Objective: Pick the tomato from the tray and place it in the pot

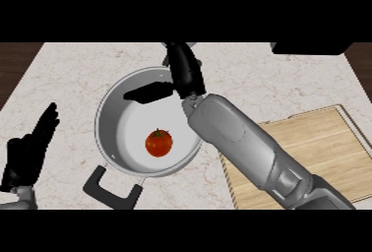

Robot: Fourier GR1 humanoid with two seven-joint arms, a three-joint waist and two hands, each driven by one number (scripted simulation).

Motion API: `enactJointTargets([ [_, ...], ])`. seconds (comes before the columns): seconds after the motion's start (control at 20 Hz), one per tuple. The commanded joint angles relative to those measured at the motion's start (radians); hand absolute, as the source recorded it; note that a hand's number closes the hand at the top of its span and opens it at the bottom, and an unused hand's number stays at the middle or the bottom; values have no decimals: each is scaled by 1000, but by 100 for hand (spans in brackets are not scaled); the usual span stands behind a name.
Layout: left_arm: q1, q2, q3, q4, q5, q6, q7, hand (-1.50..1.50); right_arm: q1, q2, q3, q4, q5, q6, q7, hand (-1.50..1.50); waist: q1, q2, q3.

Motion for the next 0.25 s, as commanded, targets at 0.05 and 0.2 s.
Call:
enactJointTargets([
  [0.05,-7,-13,2,21,-16,12,18,0,143,-42,-45,-137,-22,100,-31,-150,-28,-6,0],
  [0.2,78,-12,18,-51,-3,0,-11,0,275,-115,-38,-287,-1,111,-23,-150,-29,-8,0],
])
